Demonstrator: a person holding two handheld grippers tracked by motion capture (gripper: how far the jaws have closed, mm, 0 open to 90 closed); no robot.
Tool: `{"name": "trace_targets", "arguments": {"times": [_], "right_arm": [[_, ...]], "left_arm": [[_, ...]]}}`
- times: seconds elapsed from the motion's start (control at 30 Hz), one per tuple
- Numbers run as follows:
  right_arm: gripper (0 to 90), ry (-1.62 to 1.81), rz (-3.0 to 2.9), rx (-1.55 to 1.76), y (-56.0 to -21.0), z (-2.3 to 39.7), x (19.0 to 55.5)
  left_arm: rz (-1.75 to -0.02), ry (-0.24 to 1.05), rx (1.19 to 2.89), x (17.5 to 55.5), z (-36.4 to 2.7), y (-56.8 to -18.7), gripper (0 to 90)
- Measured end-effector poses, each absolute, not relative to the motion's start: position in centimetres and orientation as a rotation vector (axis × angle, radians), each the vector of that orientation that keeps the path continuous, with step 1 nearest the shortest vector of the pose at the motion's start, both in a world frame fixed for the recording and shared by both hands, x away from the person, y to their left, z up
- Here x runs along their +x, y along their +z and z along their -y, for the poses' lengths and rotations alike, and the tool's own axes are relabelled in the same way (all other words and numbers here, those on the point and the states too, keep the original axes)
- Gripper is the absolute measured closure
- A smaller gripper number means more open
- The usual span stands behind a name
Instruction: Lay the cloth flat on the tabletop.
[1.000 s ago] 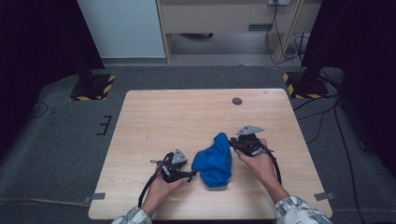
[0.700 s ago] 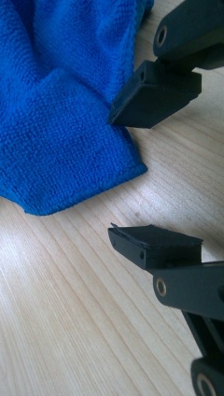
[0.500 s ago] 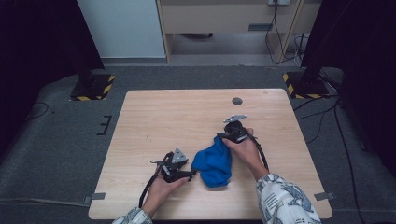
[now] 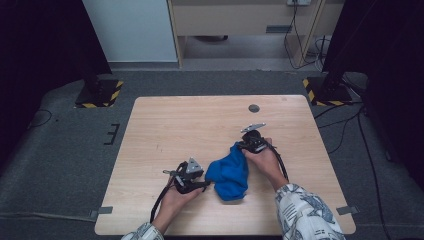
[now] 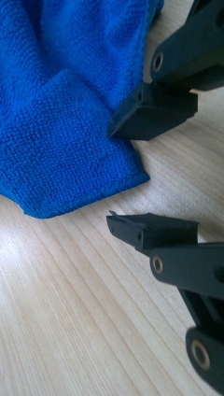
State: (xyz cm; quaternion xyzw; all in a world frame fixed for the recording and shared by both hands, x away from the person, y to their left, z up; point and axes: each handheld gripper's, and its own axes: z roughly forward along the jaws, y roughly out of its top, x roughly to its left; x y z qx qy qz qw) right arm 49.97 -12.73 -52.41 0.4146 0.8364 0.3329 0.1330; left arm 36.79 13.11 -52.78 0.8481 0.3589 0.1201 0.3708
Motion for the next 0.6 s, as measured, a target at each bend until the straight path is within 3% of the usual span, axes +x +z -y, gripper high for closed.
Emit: {"name": "trace_targets", "arguments": {"times": [0.03, 0.1, 0.4, 0.6], "right_arm": [[85.2, 0.963, -2.433, 1.203, -52.3, 12.8, 49.8], [86.7, 0.98, -2.426, 1.223, -52.3, 13.0, 49.6], [87.6, 1.066, -2.398, 1.225, -51.4, 14.1, 47.7], [87.6, 1.085, -2.402, 1.165, -50.7, 14.9, 45.7]], "left_arm": [[-0.917, 0.313, 2.179, 36.8, -13.1, -52.8, 52.7], [-0.918, 0.309, 2.182, 36.7, -13.0, -52.7, 53.8], [-0.903, 0.353, 2.179, 36.6, -13.1, -52.9, 66.5], [-0.923, 0.354, 2.136, 37.0, -13.2, -53.2, 79.9]]}}
